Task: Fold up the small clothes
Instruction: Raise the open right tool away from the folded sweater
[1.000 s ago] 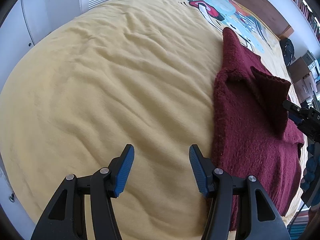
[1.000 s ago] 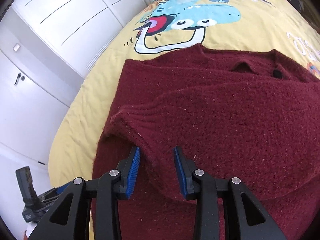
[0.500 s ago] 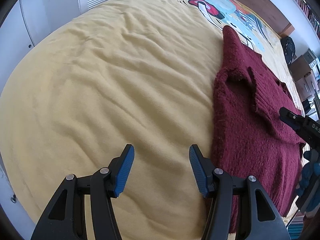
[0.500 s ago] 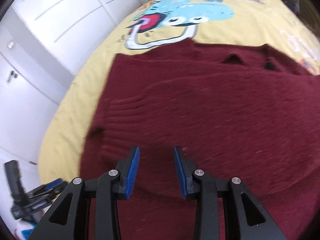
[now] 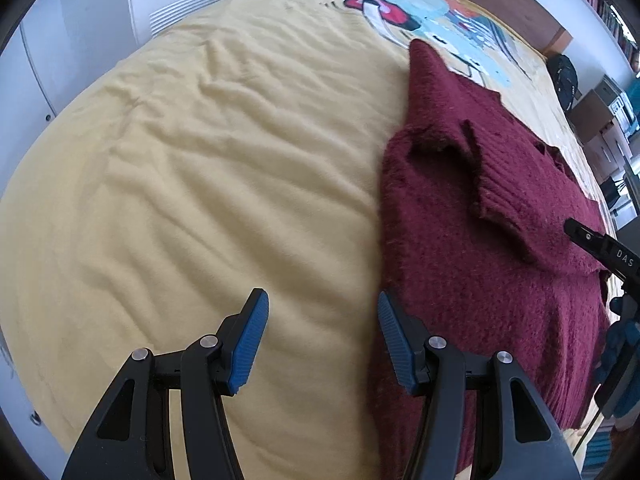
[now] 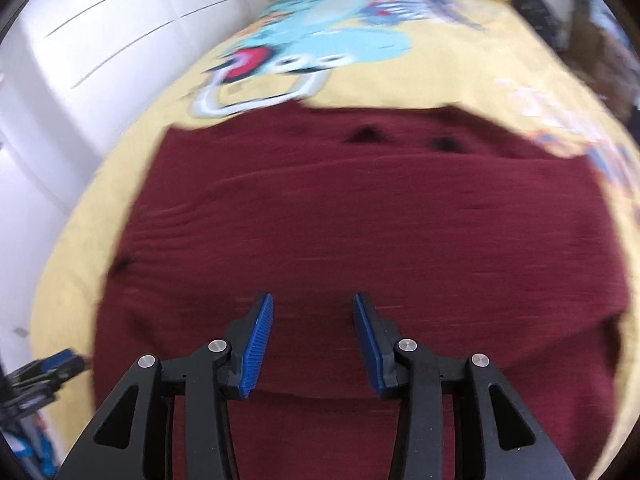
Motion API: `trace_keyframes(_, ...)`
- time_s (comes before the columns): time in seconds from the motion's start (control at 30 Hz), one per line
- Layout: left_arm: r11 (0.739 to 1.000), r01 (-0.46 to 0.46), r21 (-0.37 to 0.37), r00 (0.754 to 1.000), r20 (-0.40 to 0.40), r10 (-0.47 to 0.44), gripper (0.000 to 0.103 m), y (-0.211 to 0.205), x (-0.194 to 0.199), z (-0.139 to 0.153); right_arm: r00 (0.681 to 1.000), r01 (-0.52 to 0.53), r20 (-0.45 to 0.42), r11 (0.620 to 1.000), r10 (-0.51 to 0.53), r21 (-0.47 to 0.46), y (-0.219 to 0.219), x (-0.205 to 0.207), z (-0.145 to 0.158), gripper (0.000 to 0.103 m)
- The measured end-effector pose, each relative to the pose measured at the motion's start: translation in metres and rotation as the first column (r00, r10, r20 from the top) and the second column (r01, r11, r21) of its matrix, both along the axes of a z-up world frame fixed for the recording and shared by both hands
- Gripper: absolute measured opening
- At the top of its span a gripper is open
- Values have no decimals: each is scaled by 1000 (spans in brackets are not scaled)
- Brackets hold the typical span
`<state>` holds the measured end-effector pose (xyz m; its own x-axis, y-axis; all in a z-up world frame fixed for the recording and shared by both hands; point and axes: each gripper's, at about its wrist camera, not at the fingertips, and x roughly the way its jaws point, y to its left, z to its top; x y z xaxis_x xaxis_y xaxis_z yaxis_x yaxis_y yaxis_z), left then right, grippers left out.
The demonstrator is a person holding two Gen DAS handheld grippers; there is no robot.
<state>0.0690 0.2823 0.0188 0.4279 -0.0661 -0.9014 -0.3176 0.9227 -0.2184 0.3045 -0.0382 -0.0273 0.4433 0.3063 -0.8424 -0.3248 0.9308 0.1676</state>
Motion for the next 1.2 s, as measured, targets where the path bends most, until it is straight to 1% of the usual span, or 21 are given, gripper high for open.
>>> trace_keyframes(0.13, 1000, 9, 11, 1000, -3, -9, 51, -9, 4, -3, 996, 86, -19, 994, -87, -61, -37, 7, -10, 44)
trace_keyframes(0.2, 1000, 12, 12, 1000, -11, -12, 51, -12, 5, -4, 994, 91, -50, 995, -92, -35, -52, 5, -19, 44)
trace_keyframes(0.27, 1000, 14, 20, 1000, -19, -14, 51, -16, 6, -4, 995, 82, -54, 996, -83, -19, -59, -1, -20, 44)
trace_keyframes(0.4, 999, 21, 37, 1000, -4, -20, 51, -24, 7, 6, 996, 71, -56, 997, -72, -22, -65, -6, -15, 44)
trace_keyframes(0.53, 998, 44, 52, 999, 11, -45, 51, -33, 9, 16, 996, 77, -40, 997, -77, -7, -76, -22, -2, 44)
trace_keyframes(0.67, 995, 73, 68, 997, -4, -73, 51, -42, 9, 20, 993, 114, -36, 993, -113, 14, -92, -38, 8, 44)
trace_keyframes(0.87, 992, 102, 74, 995, -8, -101, 52, -49, 2, 25, 987, 156, -23, 988, -156, 13, -118, -64, 16, 44)
trace_keyframes(0.97, 991, 105, 80, 994, -2, -106, 57, -49, -6, 29, 984, 177, -18, 984, -176, 9, -128, -77, 19, 45)
trace_keyframes(1.13, 992, 100, 78, 995, 1, -101, 58, -48, -16, 34, 978, 209, -9, 978, -209, 14, -150, -102, 26, 47)
trace_keyframes(1.17, 992, 101, 77, 995, 1, -101, 60, -49, -18, 35, 977, 213, -8, 977, -213, 13, -153, -105, 27, 49)
trace_keyframes(1.2, 992, 102, 75, 995, 1, -102, 66, -49, -20, 35, 975, 221, -5, 975, -221, 11, -158, -110, 28, 51)
